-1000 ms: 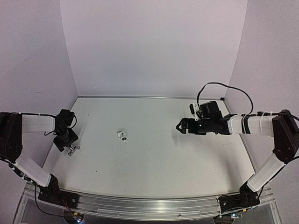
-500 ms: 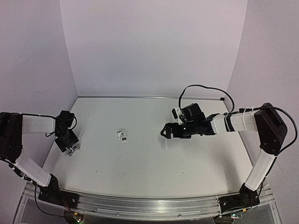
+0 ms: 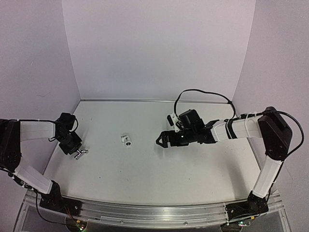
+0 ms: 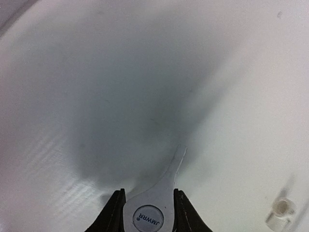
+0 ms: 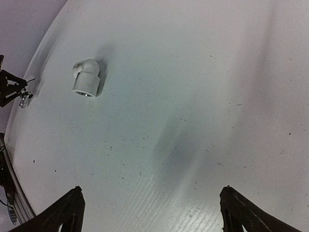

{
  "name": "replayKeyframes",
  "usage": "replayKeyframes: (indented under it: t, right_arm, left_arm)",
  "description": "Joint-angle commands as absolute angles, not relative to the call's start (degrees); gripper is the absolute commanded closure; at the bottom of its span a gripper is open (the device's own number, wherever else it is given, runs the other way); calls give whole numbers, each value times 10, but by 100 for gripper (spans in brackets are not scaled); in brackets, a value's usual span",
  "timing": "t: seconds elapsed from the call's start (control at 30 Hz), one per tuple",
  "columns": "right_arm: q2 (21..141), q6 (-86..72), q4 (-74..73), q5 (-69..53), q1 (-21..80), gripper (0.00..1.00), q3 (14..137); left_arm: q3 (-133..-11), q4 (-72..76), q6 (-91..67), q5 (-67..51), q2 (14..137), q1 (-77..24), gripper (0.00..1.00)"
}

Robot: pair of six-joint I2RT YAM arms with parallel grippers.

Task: Install the water faucets

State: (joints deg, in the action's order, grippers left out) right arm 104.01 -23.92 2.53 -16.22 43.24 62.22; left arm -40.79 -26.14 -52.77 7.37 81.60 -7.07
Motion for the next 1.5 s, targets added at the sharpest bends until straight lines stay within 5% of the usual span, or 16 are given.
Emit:
replayKeyframes:
  t: [0.0, 0.17, 0.47, 1.0, 1.1, 1.2, 1.47]
  right_arm:
    - [1056, -271, 104, -213, 449, 2, 648]
    - [1071, -333, 262, -291, 466, 2, 629]
    - [1095, -238, 401, -234, 527, 10, 652]
    - [1180, -180, 451, -187, 541, 44, 748]
    - [1171, -185, 449, -195, 541, 43, 743]
    - [1157, -188, 371, -205, 541, 32, 770]
    - [1148, -203, 303, -204, 541, 32, 780]
  left_arm:
    - [-408, -125, -564, -165, 754, -72, 98]
    - [-398, 62, -701, -313, 750, -116, 100]
    - [-388, 324, -958, -331, 805, -237, 100]
    - [-409, 369, -1019, -343, 851, -282, 100]
    - [-409, 370, -997, -343, 853, -282, 100]
    - [-408, 369, -957, -330, 853, -282, 100]
    - [-410, 368, -939, -340, 880, -282, 100]
